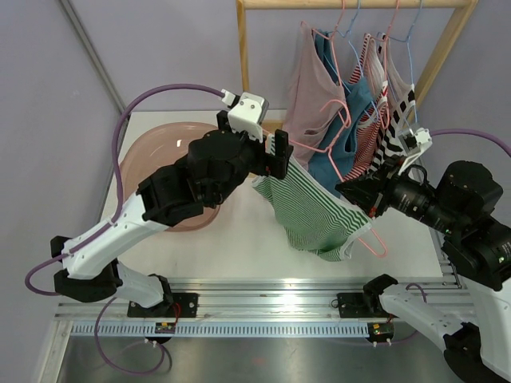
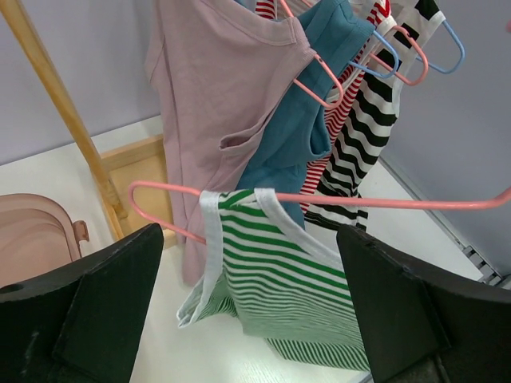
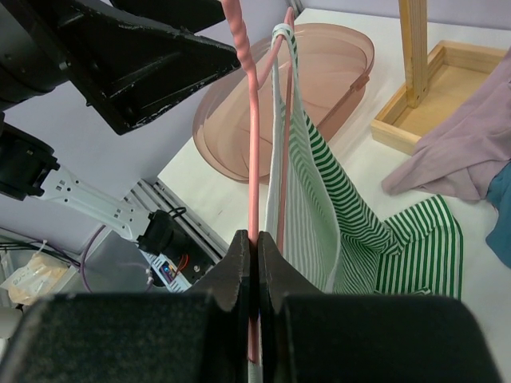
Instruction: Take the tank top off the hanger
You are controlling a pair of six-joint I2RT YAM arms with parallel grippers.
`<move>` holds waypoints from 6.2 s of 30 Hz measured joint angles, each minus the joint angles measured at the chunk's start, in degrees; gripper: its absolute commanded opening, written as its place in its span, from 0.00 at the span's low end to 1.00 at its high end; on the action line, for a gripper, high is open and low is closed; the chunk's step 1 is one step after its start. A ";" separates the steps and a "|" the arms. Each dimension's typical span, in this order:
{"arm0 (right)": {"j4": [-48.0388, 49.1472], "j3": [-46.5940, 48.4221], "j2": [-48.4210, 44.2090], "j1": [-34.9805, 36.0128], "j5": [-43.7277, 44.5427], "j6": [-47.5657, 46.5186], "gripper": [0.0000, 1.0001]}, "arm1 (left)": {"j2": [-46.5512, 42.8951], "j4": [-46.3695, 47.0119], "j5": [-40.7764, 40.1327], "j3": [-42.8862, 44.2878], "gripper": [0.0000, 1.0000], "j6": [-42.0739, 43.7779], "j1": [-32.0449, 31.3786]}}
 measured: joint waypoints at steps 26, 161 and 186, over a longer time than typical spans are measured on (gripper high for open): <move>3.74 -3.96 -2.49 0.00 1.22 -0.90 0.00 | 3.21 -0.26 -3.61 -0.02 0.18 0.07 0.81; 11.80 46.71 58.36 -3.32 25.51 -6.67 0.77 | -22.18 -3.69 4.90 -42.01 0.99 -14.19 -4.09; 13.60 -6.60 -3.78 -3.34 15.13 -4.22 0.99 | 15.50 16.06 15.19 -47.52 0.87 -13.14 -10.86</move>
